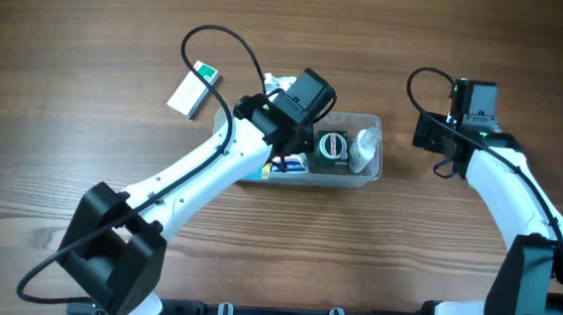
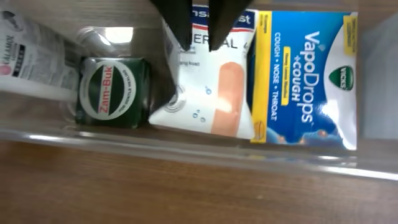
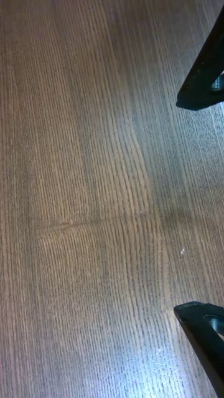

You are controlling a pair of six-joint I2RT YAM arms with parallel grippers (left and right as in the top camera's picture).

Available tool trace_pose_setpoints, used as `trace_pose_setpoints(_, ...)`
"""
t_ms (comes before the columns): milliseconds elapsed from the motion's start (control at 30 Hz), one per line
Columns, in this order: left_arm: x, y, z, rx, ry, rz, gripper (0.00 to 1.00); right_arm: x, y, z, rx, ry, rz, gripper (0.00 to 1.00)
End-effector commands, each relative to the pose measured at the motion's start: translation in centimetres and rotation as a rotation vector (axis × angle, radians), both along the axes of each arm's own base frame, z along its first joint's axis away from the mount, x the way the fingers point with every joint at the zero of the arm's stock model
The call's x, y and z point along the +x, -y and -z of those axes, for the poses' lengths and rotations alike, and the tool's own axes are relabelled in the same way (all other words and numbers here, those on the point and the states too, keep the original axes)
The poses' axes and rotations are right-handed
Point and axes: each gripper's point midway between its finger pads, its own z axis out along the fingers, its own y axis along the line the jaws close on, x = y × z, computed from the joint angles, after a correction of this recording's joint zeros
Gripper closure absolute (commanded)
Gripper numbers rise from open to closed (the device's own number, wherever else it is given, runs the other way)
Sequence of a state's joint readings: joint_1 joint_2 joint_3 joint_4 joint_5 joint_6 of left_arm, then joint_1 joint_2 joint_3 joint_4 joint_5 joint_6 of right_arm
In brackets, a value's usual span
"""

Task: Pack container
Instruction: 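Lower the Hansaplast box between VapoDrops box and tin, release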

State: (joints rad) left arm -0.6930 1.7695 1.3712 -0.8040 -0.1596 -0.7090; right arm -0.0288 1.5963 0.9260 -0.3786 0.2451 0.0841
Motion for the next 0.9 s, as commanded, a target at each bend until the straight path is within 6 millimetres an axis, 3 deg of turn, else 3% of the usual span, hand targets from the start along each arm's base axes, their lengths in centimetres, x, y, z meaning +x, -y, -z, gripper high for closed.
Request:
trace_pose_setpoints(0,-0.3,0.1,1.0,0.012,-0.017,0.007,0.90,-0.1,0.2,0.3,-0.017,-0.010,0.002,0.00)
trace_pose_setpoints(300,0.2,-0.2,4.8,0.073,-0.066,-0.003,0.91,-0.1,0.2,0.3,-0.017,-0.010,0.002,0.00)
trace_pose_setpoints(600,0.6,0.1,5.2,0.065,-0.057,-0.005,0.93,-0.1,0.2,0.3,-0.017,-0.010,0.002,0.00)
trace_pose_setpoints(867,0.3,-0.2,7.8,0.107,-0.108,-0.004,0.94,-0.1,0.2,0.3,-0.017,-0.010,0.002,0.00)
